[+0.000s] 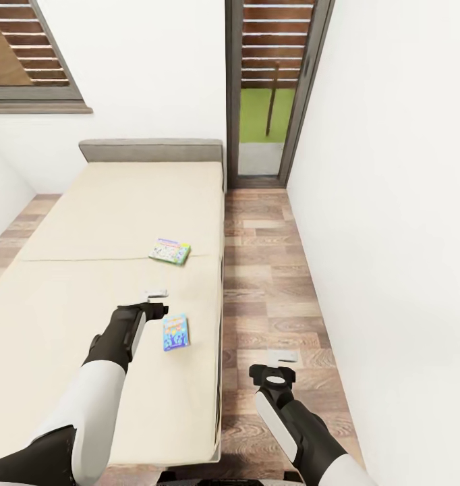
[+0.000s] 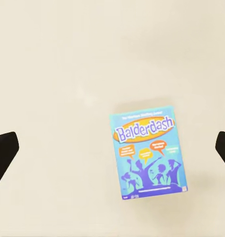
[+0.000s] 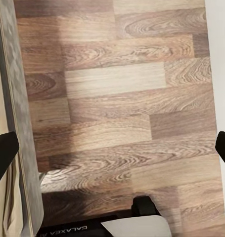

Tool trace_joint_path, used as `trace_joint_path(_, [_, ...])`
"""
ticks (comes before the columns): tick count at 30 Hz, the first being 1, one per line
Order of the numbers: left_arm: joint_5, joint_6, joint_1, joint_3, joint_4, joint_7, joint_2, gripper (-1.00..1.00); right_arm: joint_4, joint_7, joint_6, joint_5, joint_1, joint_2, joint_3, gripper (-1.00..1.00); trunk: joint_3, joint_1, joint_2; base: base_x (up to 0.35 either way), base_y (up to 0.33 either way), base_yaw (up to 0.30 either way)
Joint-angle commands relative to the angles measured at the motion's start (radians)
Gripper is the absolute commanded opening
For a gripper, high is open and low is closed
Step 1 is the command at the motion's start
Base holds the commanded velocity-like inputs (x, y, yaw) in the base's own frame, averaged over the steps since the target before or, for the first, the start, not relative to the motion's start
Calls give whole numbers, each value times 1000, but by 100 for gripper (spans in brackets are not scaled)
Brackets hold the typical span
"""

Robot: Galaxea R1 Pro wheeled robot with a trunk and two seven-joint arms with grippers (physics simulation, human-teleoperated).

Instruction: Put all the toys in the child's room - the three board games (two on the bed and one on the table), the two jigsaw puzzles on the table, and the tennis ball on the table - inside the toy box on the table in the child's room.

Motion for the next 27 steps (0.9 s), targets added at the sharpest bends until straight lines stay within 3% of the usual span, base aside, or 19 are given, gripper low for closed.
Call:
trace_joint_path(1, [-10, 4, -1, 5, -2, -7, -2, 100, -2, -8, 5, -6, -1, -1, 3, 100, -3, 0, -2, 0, 0, 0])
trace_joint_path(27, [-9, 10, -1, 6, -24, -5, -10, 100, -2, -8, 5, -6, -1, -1, 4, 100, -46, 0, -2, 0, 0, 0])
